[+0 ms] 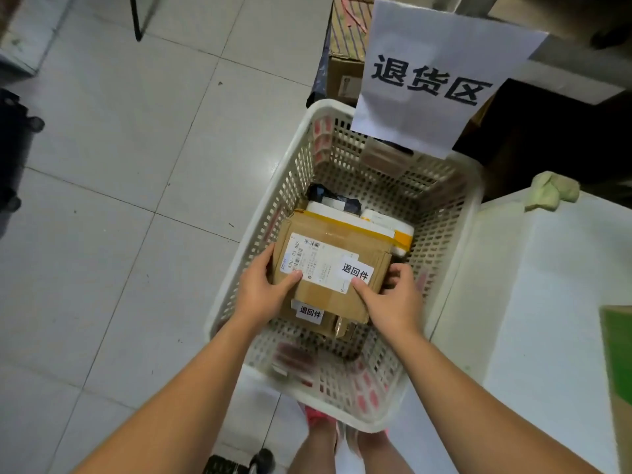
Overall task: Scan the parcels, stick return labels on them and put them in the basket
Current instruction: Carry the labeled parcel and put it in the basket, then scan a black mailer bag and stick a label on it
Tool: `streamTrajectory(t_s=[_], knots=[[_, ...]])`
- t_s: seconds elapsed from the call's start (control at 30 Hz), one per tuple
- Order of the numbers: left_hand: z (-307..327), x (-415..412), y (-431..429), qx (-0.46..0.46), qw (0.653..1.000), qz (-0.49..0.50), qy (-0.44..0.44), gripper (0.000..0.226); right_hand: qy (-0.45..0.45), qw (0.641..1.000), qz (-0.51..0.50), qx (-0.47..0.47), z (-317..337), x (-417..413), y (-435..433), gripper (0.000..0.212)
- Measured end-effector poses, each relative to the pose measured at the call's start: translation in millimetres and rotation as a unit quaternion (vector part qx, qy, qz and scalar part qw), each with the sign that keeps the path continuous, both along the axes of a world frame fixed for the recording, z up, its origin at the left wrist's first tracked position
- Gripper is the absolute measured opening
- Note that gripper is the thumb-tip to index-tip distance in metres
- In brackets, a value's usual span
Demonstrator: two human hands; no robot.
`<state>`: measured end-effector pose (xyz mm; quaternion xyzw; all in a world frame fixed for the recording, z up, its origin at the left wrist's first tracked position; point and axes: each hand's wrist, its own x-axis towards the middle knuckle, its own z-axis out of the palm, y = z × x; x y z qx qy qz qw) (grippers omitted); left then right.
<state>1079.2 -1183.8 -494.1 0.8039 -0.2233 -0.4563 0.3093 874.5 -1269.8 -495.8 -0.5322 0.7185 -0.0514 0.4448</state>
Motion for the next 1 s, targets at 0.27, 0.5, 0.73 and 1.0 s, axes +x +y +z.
streamTrajectory(t_s=[0.27, 0.5, 0.73, 1.0], knots=[[49.0, -3.9, -10.6, 0.076, 0.986, -0.071, -0.127, 0.086, 0.026, 0.999, 0.003, 0.029, 41.0, -8.8, -1.9, 0.078], [177.5, -24.7, -28.6, 0.054, 0.881, -0.298, -0.363, 0.077, 0.127, 0.974, 0.167, -0.081, 181.7, -45.3, -10.5, 0.058], [339.1, -89.7, -59.7, -0.038, 0.794, -0.392, -0.462, 0.066, 0.232, 0.919, 0.26, -0.183, 353.7, -105.1, -8.5, 0.056], [484.8, -189.5, -77.1, -0.161, 0.692, -0.466, -0.528, 0.056, 0.278, 0.914, 0.168, -0.244, 495.5, -207.1, 19.6, 0.051]])
